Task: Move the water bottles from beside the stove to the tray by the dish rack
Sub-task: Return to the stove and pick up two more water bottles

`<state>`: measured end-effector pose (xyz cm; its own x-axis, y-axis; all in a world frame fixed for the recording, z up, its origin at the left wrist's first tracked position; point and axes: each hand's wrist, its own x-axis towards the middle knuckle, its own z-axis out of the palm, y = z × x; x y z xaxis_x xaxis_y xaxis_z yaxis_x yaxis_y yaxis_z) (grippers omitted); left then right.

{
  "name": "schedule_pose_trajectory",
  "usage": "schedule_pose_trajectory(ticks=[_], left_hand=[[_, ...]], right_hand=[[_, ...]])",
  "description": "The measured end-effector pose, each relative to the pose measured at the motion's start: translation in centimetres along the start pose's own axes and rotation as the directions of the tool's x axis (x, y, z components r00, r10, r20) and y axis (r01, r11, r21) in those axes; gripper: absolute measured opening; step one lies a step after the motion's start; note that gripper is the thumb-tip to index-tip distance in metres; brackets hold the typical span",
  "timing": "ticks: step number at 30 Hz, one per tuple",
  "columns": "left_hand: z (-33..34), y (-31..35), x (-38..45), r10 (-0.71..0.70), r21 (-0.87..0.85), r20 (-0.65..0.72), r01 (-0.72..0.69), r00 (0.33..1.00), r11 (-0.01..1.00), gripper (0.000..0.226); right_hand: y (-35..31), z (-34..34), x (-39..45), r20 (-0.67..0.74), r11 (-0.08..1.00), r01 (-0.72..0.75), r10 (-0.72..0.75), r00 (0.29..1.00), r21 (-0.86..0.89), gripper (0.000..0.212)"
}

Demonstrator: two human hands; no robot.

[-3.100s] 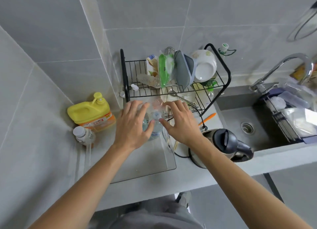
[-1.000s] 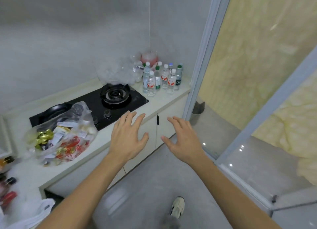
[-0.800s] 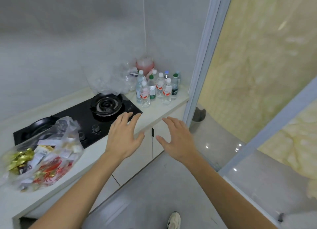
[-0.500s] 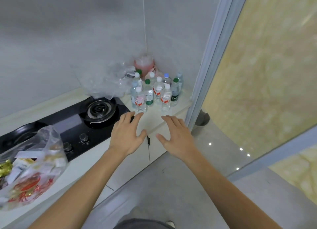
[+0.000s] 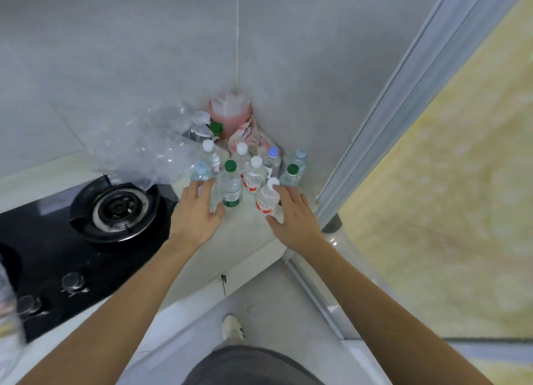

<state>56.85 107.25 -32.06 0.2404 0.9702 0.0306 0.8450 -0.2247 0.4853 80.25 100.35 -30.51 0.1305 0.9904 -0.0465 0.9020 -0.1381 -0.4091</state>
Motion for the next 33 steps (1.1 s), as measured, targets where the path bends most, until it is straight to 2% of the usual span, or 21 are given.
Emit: schedule_pose_trajectory(ticks=[5,10,16,22,26,30,33], left_hand=[[1.3,-1.3,4.1,-0.035,0.007,0.042,0.035,0.999,0.999,0.050],[2.0,-2.3,5.4,-0.057,-0.026,-0.034,0.056,0.998,0.998,0.031],[1.6,-1.4,5.1,-0.146,-0.035,-0.030,0.145,0.989,0.989,0.023],[0.4,-1.0,1.0,-0.156,-0.011,-0.047,0.156,0.987,0.988,0.024],[-0.1,-1.1,-2.5,-0.256,-0.016,-0.057,0.255,0.965,0.967,0.026],[-0.5,-2.8,-5.8,-0.387,-0.009,-0.084,0.388,0.918,0.922,0.029],[-0.6,-4.2,-8.2,-0.426,-0.014,-0.083,0.426,0.901,0.905,0.029]], right_hand=[[1.1,0.2,6.1,0.052,0.999,-0.019,0.020,0.998,-0.031,0.058],[2.0,1.1,8.9,0.130,0.998,0.021,-0.014,0.991,-0.051,0.046],[2.5,1.5,10.2,0.125,0.974,0.210,-0.198,0.972,-0.088,0.028],[0.2,2.1,10.8,0.234,0.911,0.397,-0.364,0.902,-0.112,0.026],[-2.0,3.1,10.3,0.283,0.854,0.516,-0.479,0.831,-0.068,0.029],[-5.0,3.9,9.6,0.336,0.764,0.645,-0.600,0.726,-0.030,0.027],[-7.0,4.6,9.2,0.348,0.718,0.696,-0.652,0.673,0.001,0.028]])
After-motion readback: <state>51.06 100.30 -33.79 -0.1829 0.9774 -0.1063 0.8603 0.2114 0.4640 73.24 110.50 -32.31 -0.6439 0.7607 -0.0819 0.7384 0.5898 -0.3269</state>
